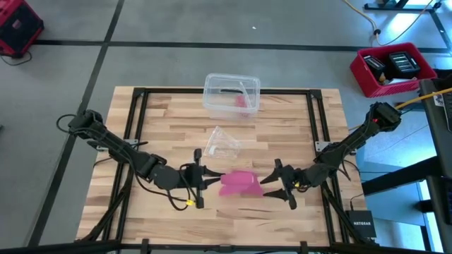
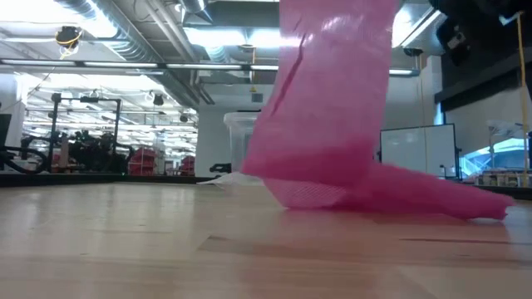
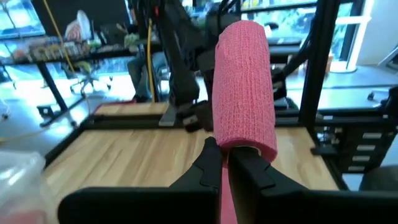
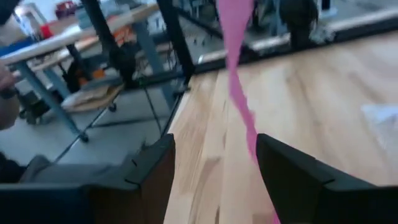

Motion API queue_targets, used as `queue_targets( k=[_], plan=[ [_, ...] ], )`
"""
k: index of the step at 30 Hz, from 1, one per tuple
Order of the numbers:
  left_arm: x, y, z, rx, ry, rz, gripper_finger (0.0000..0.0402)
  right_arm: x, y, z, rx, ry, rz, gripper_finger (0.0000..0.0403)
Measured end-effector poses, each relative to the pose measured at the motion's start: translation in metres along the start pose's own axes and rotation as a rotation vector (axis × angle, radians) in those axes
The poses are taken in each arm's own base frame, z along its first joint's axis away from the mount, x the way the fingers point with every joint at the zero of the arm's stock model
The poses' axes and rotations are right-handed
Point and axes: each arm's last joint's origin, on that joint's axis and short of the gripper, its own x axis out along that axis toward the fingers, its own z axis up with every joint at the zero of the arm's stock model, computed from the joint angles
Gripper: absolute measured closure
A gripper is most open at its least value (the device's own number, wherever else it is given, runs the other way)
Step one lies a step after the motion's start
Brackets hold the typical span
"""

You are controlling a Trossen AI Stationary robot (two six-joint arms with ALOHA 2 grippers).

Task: Roll bandage
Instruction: Roll the pink bandage

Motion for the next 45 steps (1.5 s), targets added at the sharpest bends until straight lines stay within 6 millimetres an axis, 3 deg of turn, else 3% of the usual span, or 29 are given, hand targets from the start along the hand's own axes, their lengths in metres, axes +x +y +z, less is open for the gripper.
queue_targets(
  k=[3, 7, 14, 23, 29, 34, 40, 45],
  plan=[
    [-0.001, 0.0, 0.022, 0.01, -0.029, 0.0, 0.0396, 0.003, 0.008, 0.015, -0.073, -0.05, 0.038, 0.0178],
    [-0.012, 0.003, 0.072, 0.054, -0.046, -0.011, 0.0396, 0.008, 0.021, 0.041, -0.236, -0.073, 0.033, 0.0178],
    [-0.043, 0.015, 0.146, 0.096, -0.115, -0.03, 0.0396, 0.009, 0.033, 0.083, -0.41, 0.093, -0.199, 0.0178],
    [-0.074, 0.037, 0.203, 0.105, -0.258, -0.016, 0.0396, -0.01, 0.05, 0.144, -0.406, 0.178, -0.228, 0.0178],
    [-0.072, 0.035, 0.197, 0.157, -0.202, -0.023, 0.0396, -0.012, 0.05, 0.147, -0.412, 0.181, -0.231, 0.0178],
    [-0.069, 0.037, 0.188, 0.143, -0.122, -0.028, 0.0396, -0.001, 0.044, 0.122, -0.424, 0.164, -0.235, 0.0178],
    [-0.062, 0.033, 0.177, 0.159, -0.049, -0.03, 0.0396, 0.009, 0.038, 0.099, -0.452, 0.015, -0.21, 0.0178],
    [-0.052, 0.026, 0.169, 0.184, -0.006, -0.031, 0.0396, 0.013, 0.033, 0.092, -0.426, -0.059, -0.151, 0.0178]
  ],
)
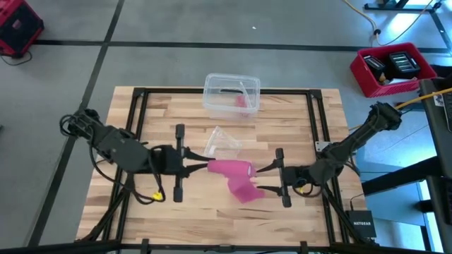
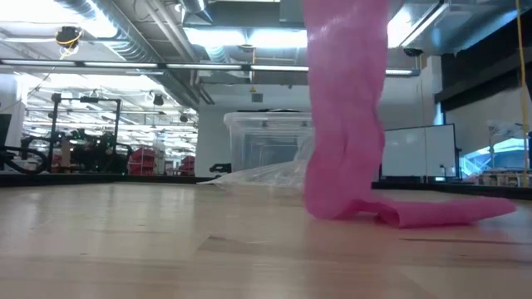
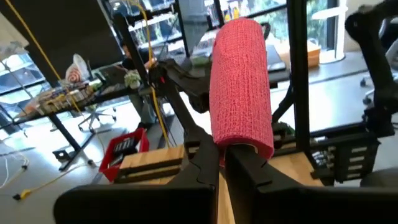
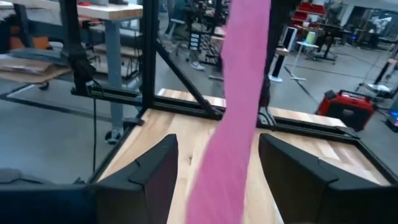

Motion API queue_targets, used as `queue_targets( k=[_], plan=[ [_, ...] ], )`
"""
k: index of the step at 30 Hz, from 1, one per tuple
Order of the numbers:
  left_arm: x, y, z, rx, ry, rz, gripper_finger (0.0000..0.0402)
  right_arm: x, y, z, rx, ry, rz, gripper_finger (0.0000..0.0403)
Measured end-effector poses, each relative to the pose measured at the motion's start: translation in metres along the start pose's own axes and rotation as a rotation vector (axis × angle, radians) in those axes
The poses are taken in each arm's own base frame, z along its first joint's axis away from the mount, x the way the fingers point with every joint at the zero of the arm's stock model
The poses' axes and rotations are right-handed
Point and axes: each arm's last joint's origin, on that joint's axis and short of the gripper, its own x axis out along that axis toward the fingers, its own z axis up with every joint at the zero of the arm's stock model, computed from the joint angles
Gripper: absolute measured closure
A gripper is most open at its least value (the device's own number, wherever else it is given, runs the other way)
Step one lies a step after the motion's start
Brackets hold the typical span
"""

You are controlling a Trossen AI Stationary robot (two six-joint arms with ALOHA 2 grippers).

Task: Roll bandage
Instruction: Roll the pink bandage

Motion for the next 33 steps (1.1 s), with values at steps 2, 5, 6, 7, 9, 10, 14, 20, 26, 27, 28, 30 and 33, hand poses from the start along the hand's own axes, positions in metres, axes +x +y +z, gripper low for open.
queue_targets(
  k=[2, 5, 6, 7, 9, 10, 14, 20, 26, 27, 28, 30, 33],
  plan=[
    [0.004, -0.001, -0.003, 0.009, 0.022, 0.003, 0.0396, 0.0, 0.0, 0.001, 0.006, -0.012, 0.007, 0.0178],
    [0.011, -0.006, -0.008, 0.014, 0.051, 0.01, 0.0396, 0.0, 0.0, 0.001, 0.006, -0.014, -0.014, 0.0178],
    [0.015, -0.008, -0.011, 0.015, 0.064, 0.021, 0.0396, 0.0, 0.0, 0.001, 0.006, -0.014, -0.017, 0.0178],
    [0.019, -0.008, -0.013, 0.009, 0.074, 0.045, 0.0396, 0.0, 0.0, 0.002, 0.008, -0.015, -0.016, 0.0178],
    [0.024, -0.01, -0.016, -0.006, 0.093, 0.097, 0.0396, 0.0, 0.0, 0.003, 0.02, -0.019, -0.003, 0.0178],
    [0.027, -0.01, -0.018, -0.014, 0.1, 0.12, 0.0396, 0.0, 0.0, 0.003, 0.033, -0.018, -0.002, 0.0178],
    [0.037, -0.011, -0.024, -0.041, 0.127, 0.153, 0.0396, 0.0, -0.001, -0.001, 0.045, 0.017, -0.035, 0.0178],
    [0.043, -0.015, -0.042, -0.02, 0.249, 0.16, 0.0396, -0.001, -0.002, -0.006, 0.028, 0.067, -0.11, 0.0178],
    [0.05, -0.022, -0.058, -0.022, 0.35, 0.169, 0.0396, -0.022, 0.001, 0.031, 0.063, -0.013, -0.054, 0.0178],
    [0.052, -0.024, -0.059, -0.023, 0.353, 0.17, 0.0396, -0.024, 0.002, 0.037, 0.058, -0.032, -0.036, 0.0178],
    [0.055, -0.026, -0.061, -0.023, 0.354, 0.171, 0.0396, -0.025, 0.003, 0.041, 0.048, -0.044, -0.021, 0.0178],
    [0.06, -0.029, -0.064, -0.017, 0.36, 0.173, 0.0396, -0.022, 0.008, 0.043, 0.02, -0.058, -0.005, 0.0178],
    [0.069, -0.034, -0.07, -0.002, 0.381, 0.176, 0.0396, -0.017, 0.01, 0.042, -0.022, -0.065, -0.039, 0.0178]
  ],
)
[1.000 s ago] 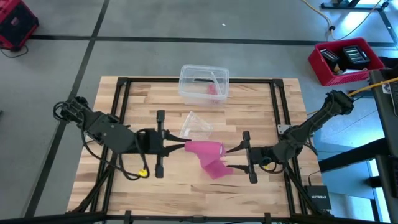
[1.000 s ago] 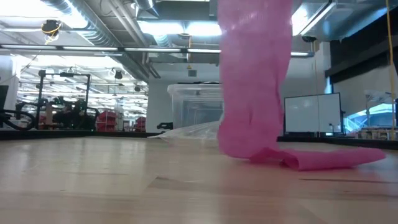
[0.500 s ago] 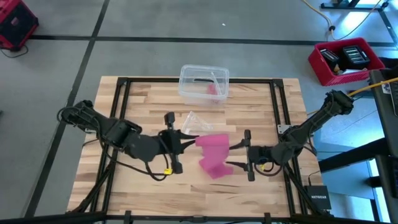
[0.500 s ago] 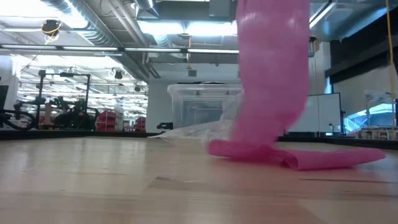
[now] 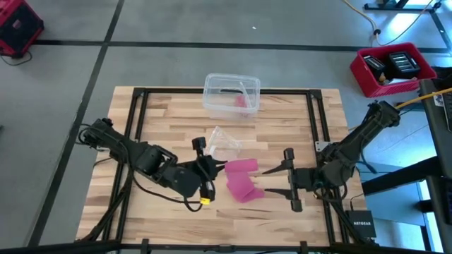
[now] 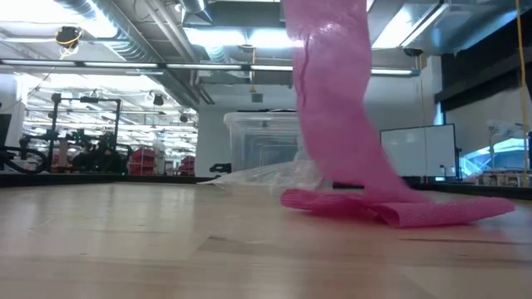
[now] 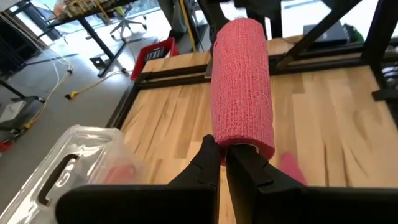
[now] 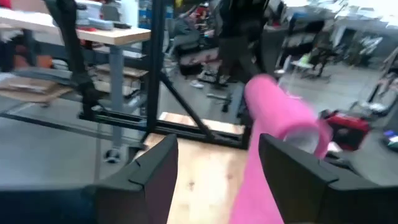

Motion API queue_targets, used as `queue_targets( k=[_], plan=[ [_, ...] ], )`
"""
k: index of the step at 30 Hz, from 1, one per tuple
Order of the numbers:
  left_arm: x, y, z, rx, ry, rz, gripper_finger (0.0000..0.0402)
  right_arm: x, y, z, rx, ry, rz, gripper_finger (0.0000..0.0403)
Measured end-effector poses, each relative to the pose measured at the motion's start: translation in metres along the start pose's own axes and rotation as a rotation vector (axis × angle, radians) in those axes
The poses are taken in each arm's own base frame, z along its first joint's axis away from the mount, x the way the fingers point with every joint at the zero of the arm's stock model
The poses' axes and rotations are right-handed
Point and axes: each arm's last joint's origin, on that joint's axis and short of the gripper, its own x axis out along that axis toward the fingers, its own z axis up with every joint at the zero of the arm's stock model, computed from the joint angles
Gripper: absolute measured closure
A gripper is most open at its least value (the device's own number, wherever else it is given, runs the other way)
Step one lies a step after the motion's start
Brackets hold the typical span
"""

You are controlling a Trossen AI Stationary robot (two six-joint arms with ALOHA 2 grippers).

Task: Roll bandage
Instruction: Roll the pink bandage

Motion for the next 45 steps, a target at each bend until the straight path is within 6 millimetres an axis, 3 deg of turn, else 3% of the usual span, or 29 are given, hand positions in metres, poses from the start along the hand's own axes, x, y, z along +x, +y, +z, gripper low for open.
queue_targets(
  k=[12, 20, 35, 45],
  plan=[
    [0.007, -0.0066, 0.0004, 0.02, -0.01, -0.004, 0.0396, 0.004, 0.0005, -0.0044, -0.064, 0.031, -0.106, 0.0178],
    [0.0064, -0.0076, 0.0022, 0.027, -0.025, -0.014, 0.0396, 0.0056, 0.0037, -0.0045, -0.053, 0.018, -0.049, 0.0178],
    [0.0054, -0.0088, 0.003, 0.013, -0.034, -0.019, 0.0396, 0.0057, 0.0007, -0.0106, -0.059, 0.077, -0.176, 0.0178],
    [0.0056, -0.0083, 0.0027, 0.016, -0.032, -0.01, 0.0396, 0.006, 0.0019, -0.0101, -0.035, 0.068, -0.136, 0.0178]
  ],
)
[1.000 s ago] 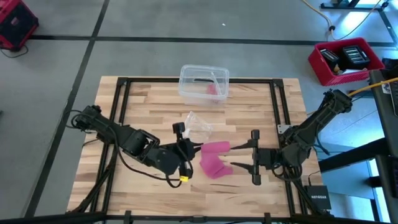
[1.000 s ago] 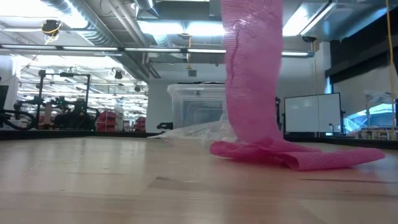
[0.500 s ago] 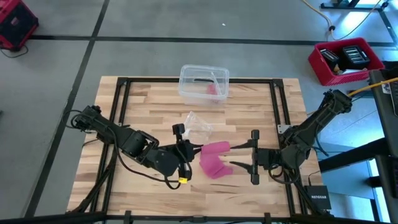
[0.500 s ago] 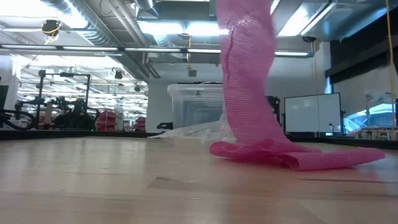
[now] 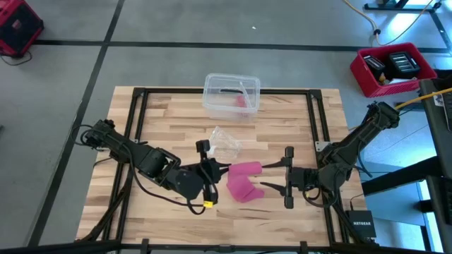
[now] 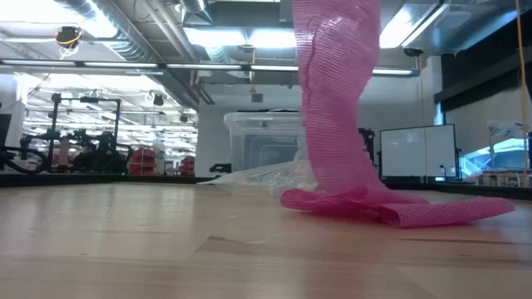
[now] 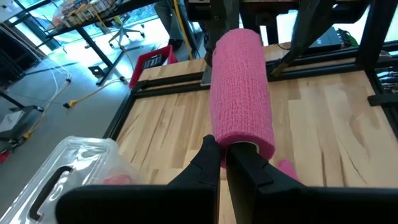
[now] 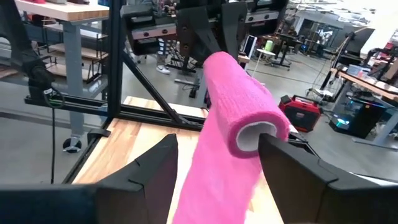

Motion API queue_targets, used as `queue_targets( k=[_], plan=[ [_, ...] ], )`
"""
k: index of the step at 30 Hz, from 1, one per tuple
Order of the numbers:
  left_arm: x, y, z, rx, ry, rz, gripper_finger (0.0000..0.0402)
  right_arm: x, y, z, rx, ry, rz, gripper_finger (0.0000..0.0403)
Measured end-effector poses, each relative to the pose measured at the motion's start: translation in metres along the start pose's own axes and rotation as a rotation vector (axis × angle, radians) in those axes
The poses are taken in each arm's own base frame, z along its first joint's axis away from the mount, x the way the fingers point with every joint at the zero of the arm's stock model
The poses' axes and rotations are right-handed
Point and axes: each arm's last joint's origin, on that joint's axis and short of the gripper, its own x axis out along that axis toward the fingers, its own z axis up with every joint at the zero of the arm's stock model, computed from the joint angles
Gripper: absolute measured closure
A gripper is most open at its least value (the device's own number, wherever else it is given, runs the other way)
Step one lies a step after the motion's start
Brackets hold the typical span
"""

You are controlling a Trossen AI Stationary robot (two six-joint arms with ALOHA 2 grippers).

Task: Roll bandage
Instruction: Roll the pink bandage

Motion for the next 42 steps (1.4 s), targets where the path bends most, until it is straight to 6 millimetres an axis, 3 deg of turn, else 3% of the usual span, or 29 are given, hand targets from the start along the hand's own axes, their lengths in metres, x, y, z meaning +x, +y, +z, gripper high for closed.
queue_targets(
  k=[11, 15, 19, 27, 34, 38, 42],
  plan=[
    [0.001, 0.0, 0.001, -0.002, -0.007, 0.004, 0.0396, 0.005, -0.004, 0.002, 0.007, -0.02, 0.042, 0.0178],
    [0.001, 0.0, 0.001, -0.002, -0.005, 0.005, 0.0396, 0.01, -0.008, 0.003, 0.02, -0.04, 0.085, 0.0195],
    [0.0, -0.001, 0.0, 0.006, -0.001, -0.003, 0.0396, 0.014, -0.008, 0.003, -0.015, -0.054, 0.086, 0.0244],
    [0.001, 0.0, 0.001, 0.0, -0.004, -0.01, 0.0396, 0.014, -0.008, 0.003, -0.049, -0.051, 0.068, 0.0388],
    [0.003, 0.003, 0.001, -0.023, -0.003, -0.003, 0.0391, 0.014, -0.008, 0.002, -0.046, -0.048, 0.058, 0.0376],
    [-0.002, 0.002, 0.004, 0.004, -0.028, -0.013, 0.0358, 0.013, -0.009, 0.003, -0.044, -0.053, 0.068, 0.0393],
    [-0.015, -0.006, 0.006, 0.051, -0.059, -0.044, 0.0319, 0.006, -0.009, 0.008, -0.02, -0.076, 0.092, 0.0377]
  ],
)
